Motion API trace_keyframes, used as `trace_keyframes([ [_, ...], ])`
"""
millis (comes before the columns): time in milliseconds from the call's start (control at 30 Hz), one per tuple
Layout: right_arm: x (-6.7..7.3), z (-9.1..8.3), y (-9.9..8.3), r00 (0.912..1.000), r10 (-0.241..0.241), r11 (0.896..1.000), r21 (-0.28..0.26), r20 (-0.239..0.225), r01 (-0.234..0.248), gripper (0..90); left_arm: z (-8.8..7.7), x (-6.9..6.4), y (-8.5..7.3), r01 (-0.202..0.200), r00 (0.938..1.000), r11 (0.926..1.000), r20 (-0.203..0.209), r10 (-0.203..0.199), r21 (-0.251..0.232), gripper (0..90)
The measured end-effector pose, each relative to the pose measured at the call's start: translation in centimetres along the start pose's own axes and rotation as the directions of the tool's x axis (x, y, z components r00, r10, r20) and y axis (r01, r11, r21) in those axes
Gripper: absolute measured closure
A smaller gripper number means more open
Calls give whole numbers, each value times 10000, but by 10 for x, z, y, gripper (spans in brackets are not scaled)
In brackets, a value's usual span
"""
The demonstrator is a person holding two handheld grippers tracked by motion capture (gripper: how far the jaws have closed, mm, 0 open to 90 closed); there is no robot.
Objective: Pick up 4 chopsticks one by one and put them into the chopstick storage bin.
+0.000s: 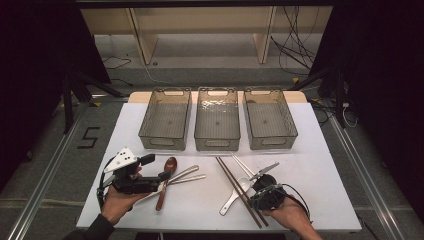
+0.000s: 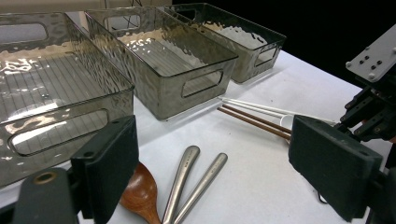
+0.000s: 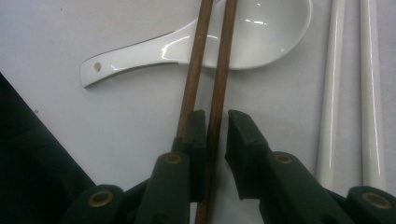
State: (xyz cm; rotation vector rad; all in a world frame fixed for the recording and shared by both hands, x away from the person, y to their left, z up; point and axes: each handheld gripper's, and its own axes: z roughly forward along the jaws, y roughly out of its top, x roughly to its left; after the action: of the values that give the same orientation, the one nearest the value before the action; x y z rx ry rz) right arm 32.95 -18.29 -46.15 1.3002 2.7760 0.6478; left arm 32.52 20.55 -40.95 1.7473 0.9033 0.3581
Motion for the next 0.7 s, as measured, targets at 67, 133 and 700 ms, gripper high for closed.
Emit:
trace_keyframes([
  [67,-1,1,0,10000,95,9999,62,31,-95,794,0,0,0,6,10000,10000,1,-6,4,155],
  [133,-1,1,0,9999,149,9999,66,44,-149,814,0,0,0,7,10000,10000,10,-7,3,154],
  [700,-4,-17,2,9989,243,9918,-1260,389,-193,854,1,0,0,-33,10000,10000,27,33,61,155],
])
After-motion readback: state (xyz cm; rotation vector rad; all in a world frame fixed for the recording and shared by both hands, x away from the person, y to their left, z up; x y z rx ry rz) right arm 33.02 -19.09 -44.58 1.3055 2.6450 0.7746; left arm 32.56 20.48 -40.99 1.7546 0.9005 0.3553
